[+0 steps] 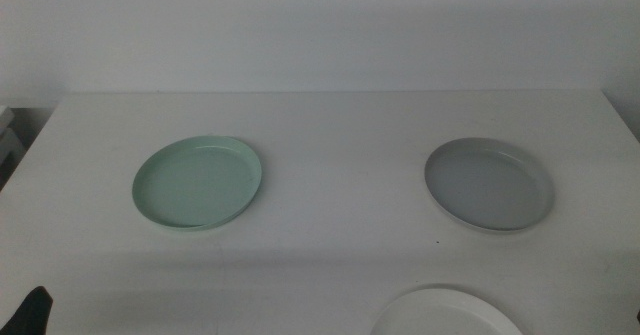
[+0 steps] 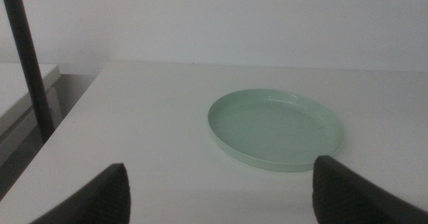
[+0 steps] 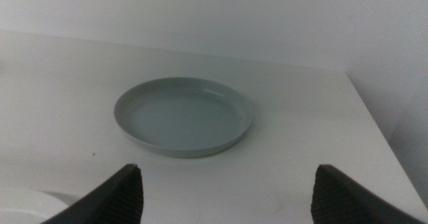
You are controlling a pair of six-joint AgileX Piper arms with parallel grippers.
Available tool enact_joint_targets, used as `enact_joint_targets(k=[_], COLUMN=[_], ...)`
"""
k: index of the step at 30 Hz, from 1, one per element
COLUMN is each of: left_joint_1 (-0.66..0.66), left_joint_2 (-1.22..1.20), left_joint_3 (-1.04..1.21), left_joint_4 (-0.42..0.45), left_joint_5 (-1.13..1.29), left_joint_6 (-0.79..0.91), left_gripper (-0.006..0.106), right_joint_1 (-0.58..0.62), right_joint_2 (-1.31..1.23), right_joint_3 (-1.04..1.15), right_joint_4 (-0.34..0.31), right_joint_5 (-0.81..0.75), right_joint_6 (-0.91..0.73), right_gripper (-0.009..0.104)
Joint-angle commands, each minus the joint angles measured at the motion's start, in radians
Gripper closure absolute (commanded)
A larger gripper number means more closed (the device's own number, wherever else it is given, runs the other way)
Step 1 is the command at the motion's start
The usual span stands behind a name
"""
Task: Stack the three bowls on top of each other.
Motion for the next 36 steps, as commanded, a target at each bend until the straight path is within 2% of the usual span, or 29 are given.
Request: enact_joint_targets(k=[1,7,14,21,25,28,32,36], left_joint_1=[-0.003,-0.003,-0.003,-0.003,-0.003,-0.003,-0.003,-0.003], left_joint_2=[-0.014,-0.014,-0.014,-0.014,-0.014,-0.014,-0.014,-0.014], left_joint_3=[0.006,0.006,0.006,0.006,0.006,0.006,0.006,0.006], left_joint_4=[-0.012,-0.012,-0.012,-0.012,-0.012,-0.012,-0.012,-0.012], left_joint_5=[-0.077,-0.077,-0.077,-0.077,-0.077,-0.077,-0.077,-0.077], left_joint_6=[-0.013,-0.013,-0.013,-0.013,-0.013,-0.013,-0.013,-0.013], left_gripper=[0.010,0.010,0.010,0.010,0.010,0.010,0.010,0.010], right_joint_1=[-0.001,-0.001,-0.001,-0.001,-0.001,-0.001,-0.001,-0.001], right_joint_2=[-0.017,0.077,0.254,0.449,0.570,0.660,0.751,0.839], right_joint_3=[-0.049,-0.220,-0.418,-0.616,-0.730,-0.802,-0.852,-0.850], right_joint_4=[-0.010,-0.014,0.005,0.065,0.186,0.238,0.269,0.269], right_joint_5=[-0.045,0.148,0.223,0.458,0.702,0.820,0.860,0.862], right_joint_6=[-0.003,-0.003,-0.003,-0.020,0.066,0.109,0.139,0.139], right_gripper=[0.029,0.029,0.029,0.029,0.029,0.029,0.029,0.029])
